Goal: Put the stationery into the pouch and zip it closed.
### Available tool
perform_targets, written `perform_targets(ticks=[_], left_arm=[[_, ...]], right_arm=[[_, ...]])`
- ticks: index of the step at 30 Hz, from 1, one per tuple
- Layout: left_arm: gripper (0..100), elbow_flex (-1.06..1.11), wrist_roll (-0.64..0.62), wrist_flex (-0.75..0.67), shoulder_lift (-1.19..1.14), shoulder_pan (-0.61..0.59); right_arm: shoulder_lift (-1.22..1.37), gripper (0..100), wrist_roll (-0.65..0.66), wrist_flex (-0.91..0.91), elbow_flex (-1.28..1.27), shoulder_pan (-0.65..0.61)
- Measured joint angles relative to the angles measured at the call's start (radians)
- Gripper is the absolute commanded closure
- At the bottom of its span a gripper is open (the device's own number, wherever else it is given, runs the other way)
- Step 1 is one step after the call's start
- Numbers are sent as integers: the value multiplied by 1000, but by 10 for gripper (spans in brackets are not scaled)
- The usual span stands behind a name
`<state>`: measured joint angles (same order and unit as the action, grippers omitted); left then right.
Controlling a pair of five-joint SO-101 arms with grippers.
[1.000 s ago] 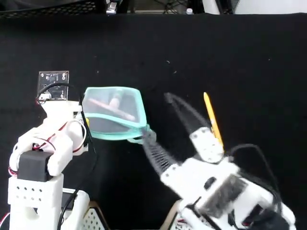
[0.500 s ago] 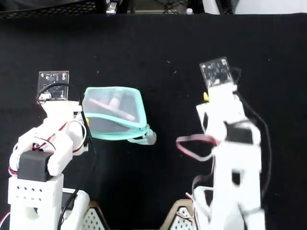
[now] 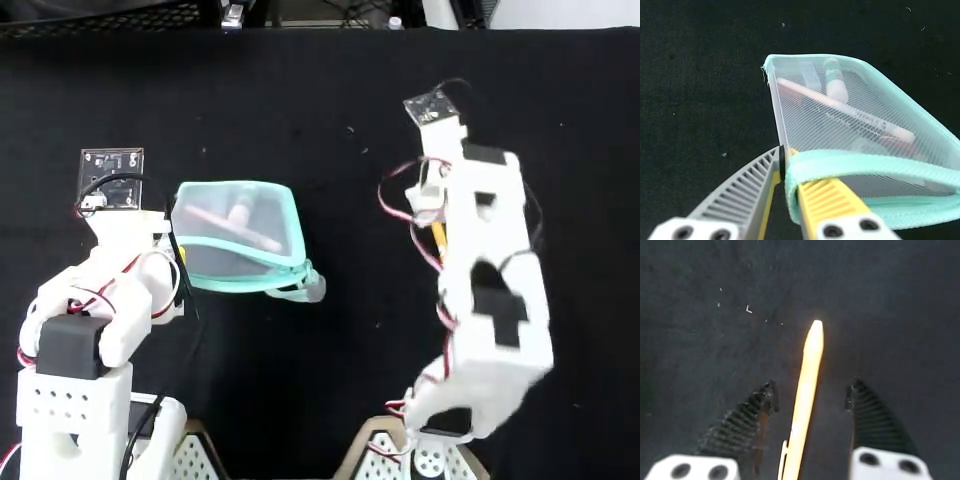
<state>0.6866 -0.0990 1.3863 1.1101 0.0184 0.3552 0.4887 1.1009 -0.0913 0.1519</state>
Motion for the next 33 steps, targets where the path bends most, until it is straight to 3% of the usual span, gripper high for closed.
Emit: perform_targets(ticks=[6, 10, 19, 27, 33], left_arm=[[970, 0, 0, 0, 0, 0], [970, 0, 0, 0, 0, 0], [970, 0, 0, 0, 0, 0], [970, 0, 0, 0, 0, 0], [970, 0, 0, 0, 0, 0]], right_arm=[[212, 790, 3, 44, 196, 2], [272, 988, 2, 46, 265, 5], [256, 986, 2, 43, 279, 5], [-141, 986, 0, 77, -49, -46], [-595, 986, 0, 80, -423, -183]])
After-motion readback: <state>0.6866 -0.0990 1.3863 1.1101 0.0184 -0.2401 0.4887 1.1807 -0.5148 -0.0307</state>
